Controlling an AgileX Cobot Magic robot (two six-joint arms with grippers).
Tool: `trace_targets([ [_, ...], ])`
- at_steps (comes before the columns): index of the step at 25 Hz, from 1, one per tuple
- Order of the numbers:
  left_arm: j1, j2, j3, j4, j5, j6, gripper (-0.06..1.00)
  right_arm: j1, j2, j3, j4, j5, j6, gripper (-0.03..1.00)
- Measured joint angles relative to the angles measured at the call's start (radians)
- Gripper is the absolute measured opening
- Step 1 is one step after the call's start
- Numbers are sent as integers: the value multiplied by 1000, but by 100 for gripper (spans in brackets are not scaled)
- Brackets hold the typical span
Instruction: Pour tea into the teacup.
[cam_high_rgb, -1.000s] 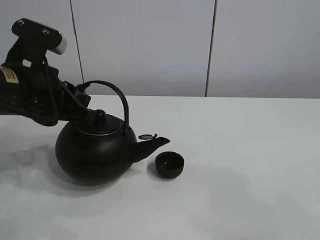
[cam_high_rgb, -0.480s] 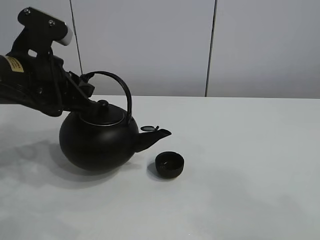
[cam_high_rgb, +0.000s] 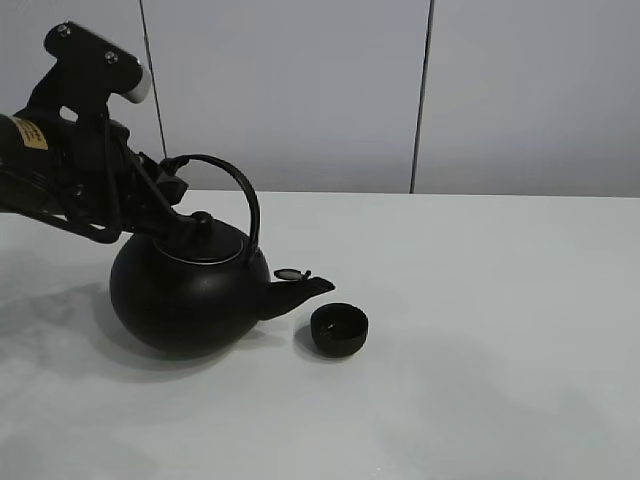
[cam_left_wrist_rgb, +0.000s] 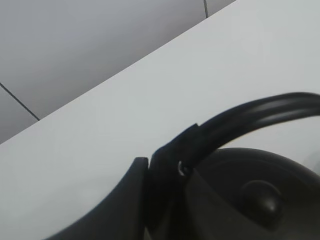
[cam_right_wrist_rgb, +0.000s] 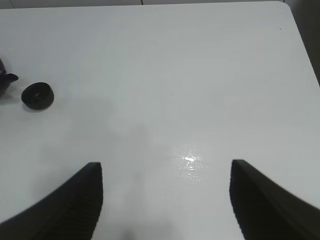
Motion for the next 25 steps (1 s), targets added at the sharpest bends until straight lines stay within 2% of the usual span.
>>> trace_targets([
  [6,0,0,-36,-1,56,5,11,0,0,0,0,0,0,49],
  [25,0,0,-46,-2,69,55,11,0,0,0,0,0,0,49],
])
